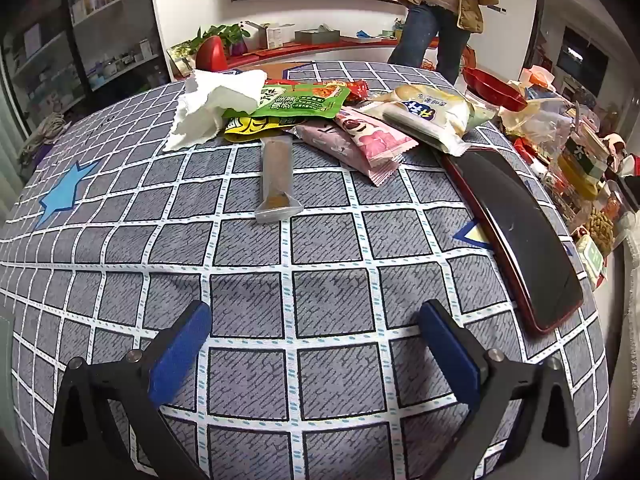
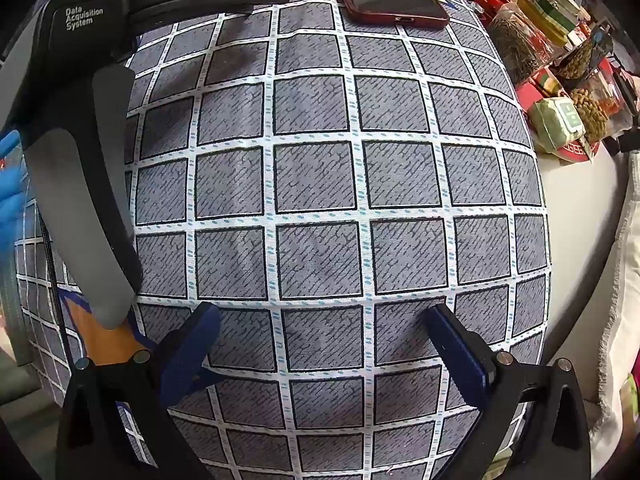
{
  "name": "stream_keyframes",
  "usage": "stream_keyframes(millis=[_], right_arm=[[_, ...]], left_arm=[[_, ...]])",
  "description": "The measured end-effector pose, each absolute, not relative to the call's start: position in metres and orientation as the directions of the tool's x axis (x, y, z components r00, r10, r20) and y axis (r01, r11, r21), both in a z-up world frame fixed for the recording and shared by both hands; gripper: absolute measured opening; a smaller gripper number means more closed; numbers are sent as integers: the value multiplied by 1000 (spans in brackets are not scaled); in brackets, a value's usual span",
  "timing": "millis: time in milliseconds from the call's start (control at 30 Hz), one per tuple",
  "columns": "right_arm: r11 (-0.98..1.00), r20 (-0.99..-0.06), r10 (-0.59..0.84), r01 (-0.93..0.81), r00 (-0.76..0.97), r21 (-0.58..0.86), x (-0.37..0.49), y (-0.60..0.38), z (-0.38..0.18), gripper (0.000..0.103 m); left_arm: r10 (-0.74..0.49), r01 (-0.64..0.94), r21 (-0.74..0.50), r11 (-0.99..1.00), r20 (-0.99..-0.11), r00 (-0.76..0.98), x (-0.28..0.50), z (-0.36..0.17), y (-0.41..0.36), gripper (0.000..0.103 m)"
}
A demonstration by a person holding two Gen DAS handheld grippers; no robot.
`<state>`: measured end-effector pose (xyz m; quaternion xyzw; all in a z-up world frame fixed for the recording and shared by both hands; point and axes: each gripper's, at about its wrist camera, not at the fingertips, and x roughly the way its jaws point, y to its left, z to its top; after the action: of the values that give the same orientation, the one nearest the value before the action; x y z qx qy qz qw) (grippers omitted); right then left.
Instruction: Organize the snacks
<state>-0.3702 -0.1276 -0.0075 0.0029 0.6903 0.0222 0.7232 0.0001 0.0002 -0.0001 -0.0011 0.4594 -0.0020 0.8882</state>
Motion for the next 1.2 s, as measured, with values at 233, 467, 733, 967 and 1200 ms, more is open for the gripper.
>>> stream_keyframes(millis=[233, 467, 733, 967, 1200], right_arm=[[999, -998, 36, -28, 54, 34, -369, -128, -7, 103], [999, -999, 37, -17, 0, 37, -365, -129, -10, 103], [999, -999, 37, -7, 6, 37, -341, -133, -15, 103], [999, -999, 38, 25, -16, 38, -333, -133, -18, 103], [998, -999, 41, 52, -29, 40, -320, -133, -21, 103]], left_arm=[[-2, 3, 0, 1000, -816, 578, 0, 0, 0, 103], [-1, 3, 0, 1000, -816, 578, 0, 0, 0, 103], [-2, 3, 0, 1000, -816, 578, 0, 0, 0, 103], [-1, 3, 0, 1000, -816, 578, 0, 0, 0, 103], [-1, 3, 0, 1000, -816, 578, 0, 0, 0, 103]])
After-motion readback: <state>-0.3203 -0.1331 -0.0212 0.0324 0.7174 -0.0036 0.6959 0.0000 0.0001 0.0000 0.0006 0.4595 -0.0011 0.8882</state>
